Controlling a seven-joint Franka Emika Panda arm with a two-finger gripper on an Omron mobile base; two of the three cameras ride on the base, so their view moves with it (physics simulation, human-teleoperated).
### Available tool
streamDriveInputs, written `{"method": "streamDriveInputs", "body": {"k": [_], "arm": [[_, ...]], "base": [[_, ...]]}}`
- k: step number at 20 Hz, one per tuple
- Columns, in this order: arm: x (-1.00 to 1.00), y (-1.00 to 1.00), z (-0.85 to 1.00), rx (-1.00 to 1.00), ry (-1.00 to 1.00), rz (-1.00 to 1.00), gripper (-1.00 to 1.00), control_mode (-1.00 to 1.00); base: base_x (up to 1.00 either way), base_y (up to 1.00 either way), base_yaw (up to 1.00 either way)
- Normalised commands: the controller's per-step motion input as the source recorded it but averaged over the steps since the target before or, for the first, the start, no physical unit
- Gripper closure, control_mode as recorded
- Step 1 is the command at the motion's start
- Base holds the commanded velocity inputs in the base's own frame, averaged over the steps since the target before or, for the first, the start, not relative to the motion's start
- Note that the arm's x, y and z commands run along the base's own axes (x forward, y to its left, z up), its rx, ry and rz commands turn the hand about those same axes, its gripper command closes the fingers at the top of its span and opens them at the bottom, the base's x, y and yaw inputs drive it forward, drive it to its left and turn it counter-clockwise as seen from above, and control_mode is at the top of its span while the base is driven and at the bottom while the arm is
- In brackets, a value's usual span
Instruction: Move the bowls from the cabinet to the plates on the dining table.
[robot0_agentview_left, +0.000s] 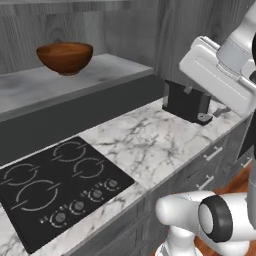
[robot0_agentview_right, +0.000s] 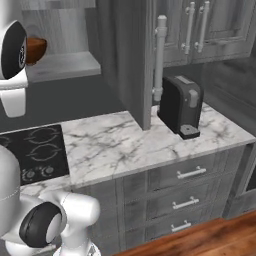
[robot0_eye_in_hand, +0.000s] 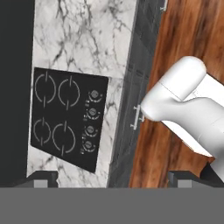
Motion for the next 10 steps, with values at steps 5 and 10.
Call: {"method": "streamDriveInputs", "body": {"k": [5,10], "arm": [[0.0,0.0,0.0,0.0,0.0,0.0,-1.0,1.0],[0.0,0.0,0.0,0.0,0.0,0.0,-1.0,1.0]], "base": [[0.46,0.35,0.02],[0.21,0.43,0.11]]}}
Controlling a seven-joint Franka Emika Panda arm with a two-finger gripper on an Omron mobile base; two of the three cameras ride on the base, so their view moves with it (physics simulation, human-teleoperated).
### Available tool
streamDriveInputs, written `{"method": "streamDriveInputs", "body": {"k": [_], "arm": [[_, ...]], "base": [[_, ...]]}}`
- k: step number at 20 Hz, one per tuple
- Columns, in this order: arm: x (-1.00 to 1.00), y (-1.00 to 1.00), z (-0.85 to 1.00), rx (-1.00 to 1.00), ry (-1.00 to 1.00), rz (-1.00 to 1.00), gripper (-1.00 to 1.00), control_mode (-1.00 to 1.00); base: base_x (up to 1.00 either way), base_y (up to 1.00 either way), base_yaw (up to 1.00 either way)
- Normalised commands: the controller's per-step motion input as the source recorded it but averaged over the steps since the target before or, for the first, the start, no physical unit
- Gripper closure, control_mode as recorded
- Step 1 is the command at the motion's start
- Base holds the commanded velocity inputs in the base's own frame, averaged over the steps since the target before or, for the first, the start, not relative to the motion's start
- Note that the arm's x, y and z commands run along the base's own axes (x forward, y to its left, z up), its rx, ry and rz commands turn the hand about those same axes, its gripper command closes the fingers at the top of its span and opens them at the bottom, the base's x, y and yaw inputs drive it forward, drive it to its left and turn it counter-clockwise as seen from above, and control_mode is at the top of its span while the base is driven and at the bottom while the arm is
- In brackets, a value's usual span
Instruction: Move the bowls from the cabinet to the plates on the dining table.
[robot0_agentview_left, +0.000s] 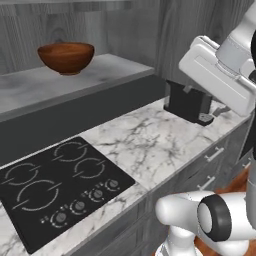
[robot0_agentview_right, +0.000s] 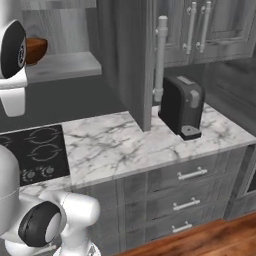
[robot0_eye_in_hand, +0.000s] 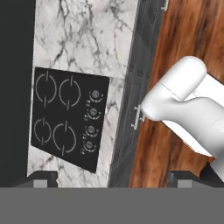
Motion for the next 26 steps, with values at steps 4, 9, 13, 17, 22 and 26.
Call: {"method": "streamDriveInputs", "body": {"k": [4,9,13,17,22,26], "arm": [[0.0,0.0,0.0,0.0,0.0,0.0,-1.0,1.0],[0.0,0.0,0.0,0.0,0.0,0.0,-1.0,1.0],[0.0,0.0,0.0,0.0,0.0,0.0,-1.0,1.0],[0.0,0.0,0.0,0.0,0.0,0.0,-1.0,1.0],[0.0,0.0,0.0,0.0,0.0,0.0,-1.0,1.0],[0.0,0.0,0.0,0.0,0.0,0.0,-1.0,1.0]], "base": [[0.0,0.57,0.29],[0.06,0.43,0.33],[0.24,0.23,0.32],[0.15,0.26,0.36],[0.0,0.49,0.35],[-0.13,0.72,0.26]]}}
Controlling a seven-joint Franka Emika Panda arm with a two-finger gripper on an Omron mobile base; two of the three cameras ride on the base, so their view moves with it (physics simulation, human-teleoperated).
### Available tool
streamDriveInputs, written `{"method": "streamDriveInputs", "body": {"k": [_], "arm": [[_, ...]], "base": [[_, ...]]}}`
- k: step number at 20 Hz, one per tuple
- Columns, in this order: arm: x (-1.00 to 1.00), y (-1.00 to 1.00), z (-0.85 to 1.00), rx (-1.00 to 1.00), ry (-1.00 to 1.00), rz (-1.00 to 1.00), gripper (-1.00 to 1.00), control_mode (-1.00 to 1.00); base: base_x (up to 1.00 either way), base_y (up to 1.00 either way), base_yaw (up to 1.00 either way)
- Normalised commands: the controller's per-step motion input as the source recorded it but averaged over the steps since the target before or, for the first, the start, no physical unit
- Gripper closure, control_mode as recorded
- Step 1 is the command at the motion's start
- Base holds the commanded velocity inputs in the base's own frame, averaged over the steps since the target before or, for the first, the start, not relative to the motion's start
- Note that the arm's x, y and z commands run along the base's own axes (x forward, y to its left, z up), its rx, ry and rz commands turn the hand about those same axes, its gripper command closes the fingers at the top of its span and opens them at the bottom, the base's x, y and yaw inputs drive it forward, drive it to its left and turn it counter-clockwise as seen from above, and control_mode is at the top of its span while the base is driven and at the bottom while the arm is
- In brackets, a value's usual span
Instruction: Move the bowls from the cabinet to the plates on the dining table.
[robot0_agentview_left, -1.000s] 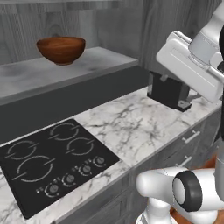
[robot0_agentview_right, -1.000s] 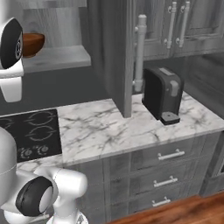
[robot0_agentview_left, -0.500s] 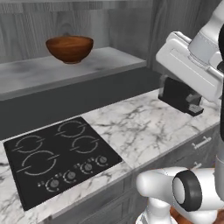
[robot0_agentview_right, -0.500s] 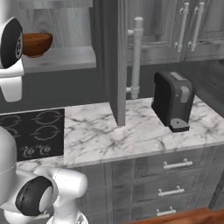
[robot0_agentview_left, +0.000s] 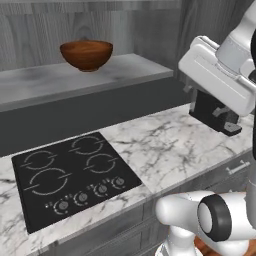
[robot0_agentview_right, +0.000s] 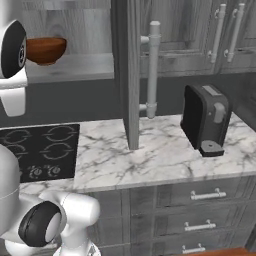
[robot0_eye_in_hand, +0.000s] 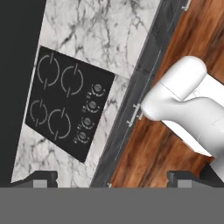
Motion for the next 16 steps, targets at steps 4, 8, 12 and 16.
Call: {"method": "streamDriveInputs", "body": {"k": [4,8,12,16], "arm": [[0.0,0.0,0.0,0.0,0.0,0.0,-1.0,1.0],[0.0,0.0,0.0,0.0,0.0,0.0,-1.0,1.0],[0.0,0.0,0.0,0.0,0.0,0.0,-1.0,1.0],[0.0,0.0,0.0,0.0,0.0,0.0,-1.0,1.0]], "base": [[0.0,0.42,0.03],[-0.2,0.28,0.0],[-0.66,0.67,0.0],[-0.84,0.68,0.01]]}}
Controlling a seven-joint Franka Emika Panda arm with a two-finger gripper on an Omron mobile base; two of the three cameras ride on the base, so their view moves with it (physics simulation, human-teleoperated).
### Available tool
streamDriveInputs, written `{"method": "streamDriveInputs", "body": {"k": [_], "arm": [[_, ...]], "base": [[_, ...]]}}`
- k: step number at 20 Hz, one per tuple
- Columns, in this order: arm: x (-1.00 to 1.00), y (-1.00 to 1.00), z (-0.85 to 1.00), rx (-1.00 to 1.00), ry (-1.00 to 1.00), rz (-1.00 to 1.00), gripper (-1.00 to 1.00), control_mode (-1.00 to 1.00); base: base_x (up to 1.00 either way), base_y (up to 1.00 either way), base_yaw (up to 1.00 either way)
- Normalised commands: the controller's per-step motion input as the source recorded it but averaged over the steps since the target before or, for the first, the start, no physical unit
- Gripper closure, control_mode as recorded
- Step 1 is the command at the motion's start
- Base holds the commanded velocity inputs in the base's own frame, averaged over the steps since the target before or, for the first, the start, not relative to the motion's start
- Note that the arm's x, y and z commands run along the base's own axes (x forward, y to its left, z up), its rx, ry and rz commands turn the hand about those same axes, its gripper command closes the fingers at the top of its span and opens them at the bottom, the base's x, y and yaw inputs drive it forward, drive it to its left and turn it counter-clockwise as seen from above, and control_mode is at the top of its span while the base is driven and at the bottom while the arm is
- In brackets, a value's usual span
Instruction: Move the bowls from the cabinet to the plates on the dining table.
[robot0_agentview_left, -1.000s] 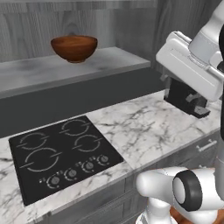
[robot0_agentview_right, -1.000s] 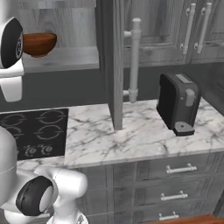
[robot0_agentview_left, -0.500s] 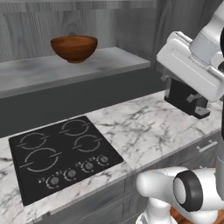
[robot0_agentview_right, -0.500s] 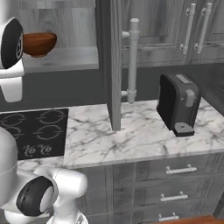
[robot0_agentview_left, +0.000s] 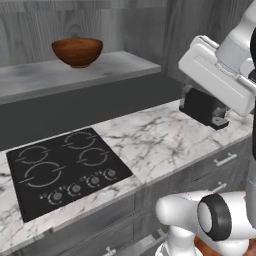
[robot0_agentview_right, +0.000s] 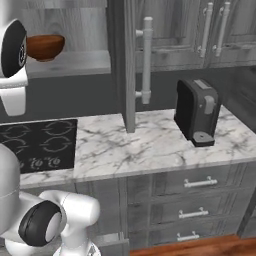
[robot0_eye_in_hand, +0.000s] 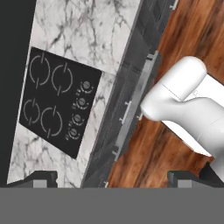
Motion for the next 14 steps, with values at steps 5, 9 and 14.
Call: {"method": "streamDriveInputs", "body": {"k": [5,9,14], "arm": [[0.0,0.0,0.0,0.0,0.0,0.0,-1.0,1.0],[0.0,0.0,0.0,0.0,0.0,0.0,-1.0,1.0],[0.0,0.0,0.0,0.0,0.0,0.0,-1.0,1.0]], "base": [[-0.27,0.83,0.0],[-0.35,1.0,0.0],[-0.09,1.0,0.0]]}}
